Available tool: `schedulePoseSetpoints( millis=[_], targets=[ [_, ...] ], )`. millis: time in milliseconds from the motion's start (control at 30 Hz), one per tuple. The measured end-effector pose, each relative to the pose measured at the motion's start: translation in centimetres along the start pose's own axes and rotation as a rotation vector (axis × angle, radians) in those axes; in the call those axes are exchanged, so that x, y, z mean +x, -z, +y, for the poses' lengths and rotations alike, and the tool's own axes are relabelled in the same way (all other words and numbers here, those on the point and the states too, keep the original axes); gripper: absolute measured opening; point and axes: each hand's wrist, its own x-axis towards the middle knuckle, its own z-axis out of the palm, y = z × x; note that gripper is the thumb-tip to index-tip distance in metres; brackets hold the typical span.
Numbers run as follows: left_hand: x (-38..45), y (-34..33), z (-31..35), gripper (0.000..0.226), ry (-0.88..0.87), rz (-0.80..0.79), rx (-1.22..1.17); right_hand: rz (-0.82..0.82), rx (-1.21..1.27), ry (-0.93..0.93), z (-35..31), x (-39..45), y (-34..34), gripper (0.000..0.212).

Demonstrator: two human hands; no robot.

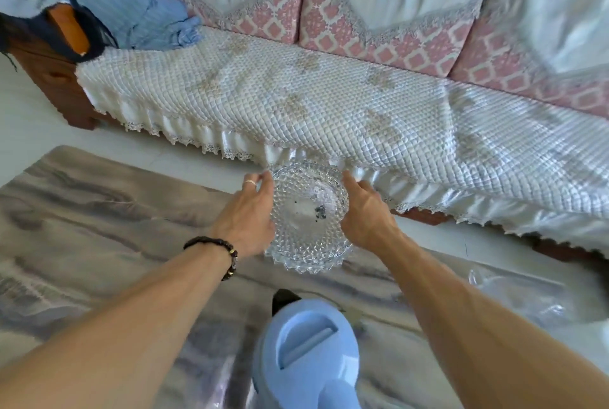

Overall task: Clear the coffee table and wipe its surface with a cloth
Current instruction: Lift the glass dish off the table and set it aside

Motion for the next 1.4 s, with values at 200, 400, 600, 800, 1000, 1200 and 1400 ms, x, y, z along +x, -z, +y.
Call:
schedulePoseSetpoints(
  millis=[200,400,600,800,1000,1200,1400],
  targets=[
    [4.4,-7.0,9.7,0.081,-0.127,-0.170,-0.022,0.013,0.086,-0.195,13.0,-1.9,1.6,0.097],
    [6.9,-14.0,14.6,0.091,-0.190,-0.341,-0.026,0.016,0.096,-0.332,20.9,-4.7,0.4,0.085],
    [7.5,-18.3,15.6,0.091,-0.155,-0.397,-0.044,-0.012,0.088,-0.367,23.9,-5.1,-1.7,0.086],
    [7.5,-21.1,15.7,0.087,-0.161,-0.423,-0.005,-0.039,0.077,-0.415,26.1,-5.3,-3.9,0.088],
    [7.3,-23.3,15.9,0.088,-0.163,-0.442,0.013,-0.038,0.049,-0.456,27.3,-5.4,-5.3,0.091],
    [7.4,-23.0,16.1,0.083,-0.167,-0.446,0.105,-0.053,0.047,-0.490,26.9,-5.6,-5.2,0.087],
    [5.6,-17.2,15.1,0.076,-0.263,-0.268,0.354,0.004,-0.061,-0.422,22.4,-6.8,-2.0,0.068]
  ],
)
